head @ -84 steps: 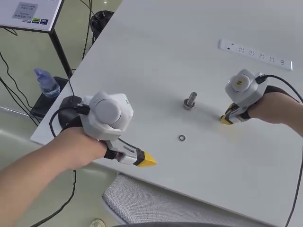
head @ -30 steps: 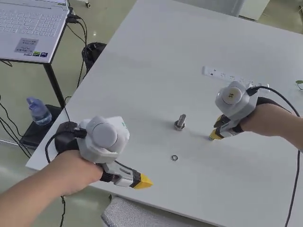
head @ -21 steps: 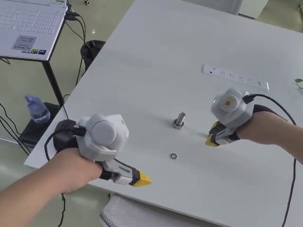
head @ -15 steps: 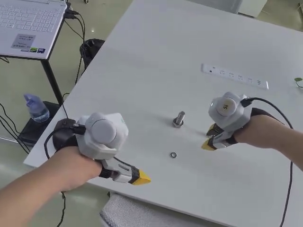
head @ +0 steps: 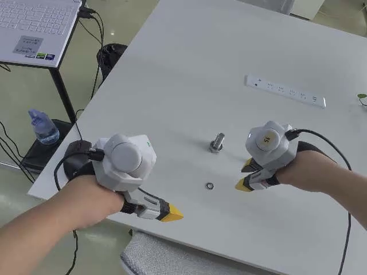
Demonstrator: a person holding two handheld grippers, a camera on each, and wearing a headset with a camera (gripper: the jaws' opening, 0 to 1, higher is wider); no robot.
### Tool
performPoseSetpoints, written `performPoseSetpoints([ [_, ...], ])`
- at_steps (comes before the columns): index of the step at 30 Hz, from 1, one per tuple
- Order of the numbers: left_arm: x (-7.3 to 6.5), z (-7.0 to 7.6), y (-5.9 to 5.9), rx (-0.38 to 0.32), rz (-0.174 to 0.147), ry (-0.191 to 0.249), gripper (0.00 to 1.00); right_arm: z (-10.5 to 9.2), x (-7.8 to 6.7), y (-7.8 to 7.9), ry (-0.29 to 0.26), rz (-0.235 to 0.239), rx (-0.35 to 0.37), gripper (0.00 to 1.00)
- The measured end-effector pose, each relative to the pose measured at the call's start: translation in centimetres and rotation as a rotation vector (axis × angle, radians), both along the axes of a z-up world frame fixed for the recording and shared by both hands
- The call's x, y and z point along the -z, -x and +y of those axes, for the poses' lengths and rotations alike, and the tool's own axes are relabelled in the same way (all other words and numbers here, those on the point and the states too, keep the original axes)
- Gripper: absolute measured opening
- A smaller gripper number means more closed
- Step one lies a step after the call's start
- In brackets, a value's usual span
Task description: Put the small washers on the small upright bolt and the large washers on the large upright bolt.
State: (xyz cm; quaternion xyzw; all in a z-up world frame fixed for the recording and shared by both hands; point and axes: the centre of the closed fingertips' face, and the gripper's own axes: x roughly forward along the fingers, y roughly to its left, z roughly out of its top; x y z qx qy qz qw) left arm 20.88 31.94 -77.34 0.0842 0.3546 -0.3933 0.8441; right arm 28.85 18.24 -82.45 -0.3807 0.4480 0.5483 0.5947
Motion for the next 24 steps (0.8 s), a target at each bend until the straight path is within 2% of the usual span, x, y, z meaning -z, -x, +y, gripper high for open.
performPoseSetpoints([
  [4,-0.2,-0.3,-0.2,-0.008,-0.013,0.022,0.89,0.4,0.2,0.5,-0.015,-0.001,-0.003,0.32],
  [9,0.0,-0.5,0.1,0.012,-0.011,0.002,0.89,1.2,0.7,0.8,-0.031,0.003,0.008,0.32],
  [22,0.3,-0.4,0.0,0.027,-0.002,-0.006,0.86,3.5,2.4,0.8,-0.045,0.012,0.031,0.31],
  [24,0.3,-0.4,0.0,0.031,-0.008,-0.002,0.86,3.9,2.7,0.8,-0.047,0.007,0.030,0.31],
])
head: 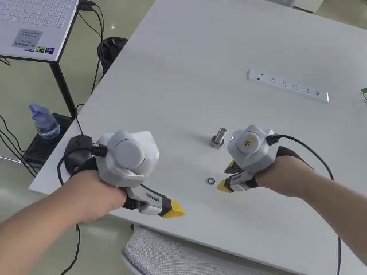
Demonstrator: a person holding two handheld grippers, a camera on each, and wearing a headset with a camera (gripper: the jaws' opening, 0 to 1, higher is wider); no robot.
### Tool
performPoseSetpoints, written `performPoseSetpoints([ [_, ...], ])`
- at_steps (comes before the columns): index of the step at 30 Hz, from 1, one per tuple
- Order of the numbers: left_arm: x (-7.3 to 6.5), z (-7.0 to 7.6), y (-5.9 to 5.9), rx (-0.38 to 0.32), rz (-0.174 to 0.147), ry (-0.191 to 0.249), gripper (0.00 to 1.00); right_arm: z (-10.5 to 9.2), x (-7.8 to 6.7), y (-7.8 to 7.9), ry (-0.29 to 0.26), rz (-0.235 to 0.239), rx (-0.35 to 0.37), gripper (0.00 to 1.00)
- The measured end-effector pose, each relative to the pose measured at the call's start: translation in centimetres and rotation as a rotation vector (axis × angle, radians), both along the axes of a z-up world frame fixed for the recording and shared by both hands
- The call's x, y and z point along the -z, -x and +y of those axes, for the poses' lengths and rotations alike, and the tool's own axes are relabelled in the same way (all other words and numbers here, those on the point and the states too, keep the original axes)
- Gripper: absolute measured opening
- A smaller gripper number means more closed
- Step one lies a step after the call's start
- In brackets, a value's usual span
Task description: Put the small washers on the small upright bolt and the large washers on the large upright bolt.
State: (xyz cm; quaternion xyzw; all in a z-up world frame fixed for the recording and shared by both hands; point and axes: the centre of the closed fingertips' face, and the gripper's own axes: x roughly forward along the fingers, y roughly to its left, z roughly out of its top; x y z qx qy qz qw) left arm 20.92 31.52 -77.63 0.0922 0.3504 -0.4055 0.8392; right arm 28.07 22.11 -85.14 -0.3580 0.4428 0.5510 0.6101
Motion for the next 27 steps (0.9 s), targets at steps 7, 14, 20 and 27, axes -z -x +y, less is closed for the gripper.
performPoseSetpoints([
  [7,-0.1,-0.1,-0.1,-0.002,-0.003,-0.001,0.86,0.8,1.2,0.1,-0.001,0.005,0.007,0.30],
  [14,-0.3,-0.3,-0.4,0.003,-0.009,-0.003,0.86,0.9,1.8,-0.1,0.008,-0.008,0.002,0.30],
  [20,-0.2,-0.2,0.0,0.001,-0.002,-0.002,0.86,1.2,2.3,0.0,0.021,-0.021,-0.010,0.29],
  [27,-0.2,0.2,0.6,-0.005,0.005,-0.006,0.85,1.5,2.6,0.0,0.022,-0.040,-0.020,0.28],
])
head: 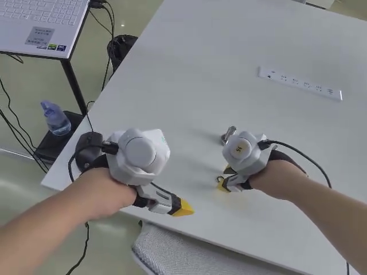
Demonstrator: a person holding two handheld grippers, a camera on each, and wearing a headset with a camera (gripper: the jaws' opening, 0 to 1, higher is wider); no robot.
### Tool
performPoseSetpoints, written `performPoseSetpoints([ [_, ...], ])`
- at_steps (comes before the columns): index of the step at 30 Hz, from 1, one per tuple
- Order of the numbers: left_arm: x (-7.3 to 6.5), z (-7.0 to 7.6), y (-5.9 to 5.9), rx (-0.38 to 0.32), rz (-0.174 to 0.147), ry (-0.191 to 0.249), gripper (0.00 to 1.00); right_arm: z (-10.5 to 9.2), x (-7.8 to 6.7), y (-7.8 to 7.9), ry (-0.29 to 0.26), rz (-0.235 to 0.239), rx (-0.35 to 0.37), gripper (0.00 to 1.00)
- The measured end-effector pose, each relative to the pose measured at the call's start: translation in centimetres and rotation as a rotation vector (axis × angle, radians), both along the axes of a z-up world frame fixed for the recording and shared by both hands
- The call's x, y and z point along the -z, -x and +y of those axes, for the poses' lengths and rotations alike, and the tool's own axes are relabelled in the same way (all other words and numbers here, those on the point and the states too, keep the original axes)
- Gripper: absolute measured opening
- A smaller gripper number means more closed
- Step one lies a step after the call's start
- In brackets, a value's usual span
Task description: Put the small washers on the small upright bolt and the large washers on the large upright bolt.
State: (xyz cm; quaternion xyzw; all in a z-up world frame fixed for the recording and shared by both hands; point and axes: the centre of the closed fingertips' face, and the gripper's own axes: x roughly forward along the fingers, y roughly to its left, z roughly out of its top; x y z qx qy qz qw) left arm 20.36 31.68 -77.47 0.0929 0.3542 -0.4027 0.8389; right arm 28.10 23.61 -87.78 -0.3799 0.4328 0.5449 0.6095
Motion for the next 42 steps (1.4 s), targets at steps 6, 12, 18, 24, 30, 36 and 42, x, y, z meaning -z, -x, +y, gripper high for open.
performPoseSetpoints([
  [6,0.08,-0.21,0.18,0.009,0.002,-0.006,0.85,-0.10,0.04,-0.05,0.012,-0.021,-0.029,0.27],
  [12,-0.06,-0.01,0.05,-0.002,-0.002,-0.002,0.84,-0.15,0.01,0.02,0.008,-0.022,-0.030,0.25],
  [18,0.27,0.20,0.30,-0.011,0.004,0.000,0.84,-0.21,0.06,-0.06,0.033,-0.027,-0.055,0.20],
  [24,0.51,0.32,0.42,-0.014,0.009,-0.002,0.83,-0.09,0.08,-0.15,0.052,-0.027,-0.065,0.16],
  [30,0.51,0.47,0.31,-0.016,0.008,-0.003,0.83,-0.10,0.16,-0.09,0.086,-0.029,-0.091,0.14],
  [36,0.58,0.53,0.30,-0.013,0.012,-0.009,0.82,-0.08,0.09,0.07,0.122,-0.038,-0.132,0.14],
  [42,0.47,0.71,0.30,-0.018,0.011,-0.007,0.81,-0.17,0.28,-0.08,0.083,-0.014,-0.115,0.13],
])
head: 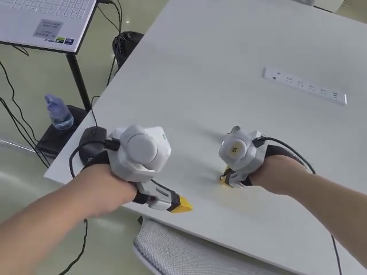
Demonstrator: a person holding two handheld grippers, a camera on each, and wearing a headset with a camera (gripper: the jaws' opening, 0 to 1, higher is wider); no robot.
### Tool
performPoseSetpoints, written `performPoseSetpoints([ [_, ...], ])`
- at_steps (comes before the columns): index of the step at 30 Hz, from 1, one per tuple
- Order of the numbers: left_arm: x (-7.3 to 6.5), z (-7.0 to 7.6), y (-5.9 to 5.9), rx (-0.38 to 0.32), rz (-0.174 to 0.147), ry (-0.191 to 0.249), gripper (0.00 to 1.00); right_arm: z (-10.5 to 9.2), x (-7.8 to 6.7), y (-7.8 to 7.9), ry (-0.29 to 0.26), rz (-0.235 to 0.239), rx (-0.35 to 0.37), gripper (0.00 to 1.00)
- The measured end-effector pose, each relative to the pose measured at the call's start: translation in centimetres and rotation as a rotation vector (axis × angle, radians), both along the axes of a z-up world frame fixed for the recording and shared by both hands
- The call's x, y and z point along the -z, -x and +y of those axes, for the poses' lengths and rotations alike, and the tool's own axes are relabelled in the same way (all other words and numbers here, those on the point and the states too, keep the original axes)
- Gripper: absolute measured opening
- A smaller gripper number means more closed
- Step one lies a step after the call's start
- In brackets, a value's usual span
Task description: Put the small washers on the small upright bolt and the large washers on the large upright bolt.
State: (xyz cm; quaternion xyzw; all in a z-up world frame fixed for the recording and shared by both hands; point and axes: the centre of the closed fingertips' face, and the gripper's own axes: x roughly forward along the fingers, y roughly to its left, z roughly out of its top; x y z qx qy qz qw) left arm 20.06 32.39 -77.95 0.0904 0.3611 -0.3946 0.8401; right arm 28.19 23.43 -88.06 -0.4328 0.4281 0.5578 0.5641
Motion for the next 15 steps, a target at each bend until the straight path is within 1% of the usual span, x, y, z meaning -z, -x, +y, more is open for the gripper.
performPoseSetpoints([
  [4,0.1,0.1,0.2,-0.002,0.006,-0.002,0.81,0.1,0.0,0.1,-0.008,0.009,0.011,0.13],
  [8,0.2,0.1,0.2,-0.002,0.005,-0.002,0.80,0.1,0.0,0.2,-0.021,0.016,0.022,0.13],
  [15,0.1,0.0,0.0,0.001,0.002,-0.001,0.80,-1.1,-0.3,-0.2,-0.025,0.009,0.047,0.12],
])
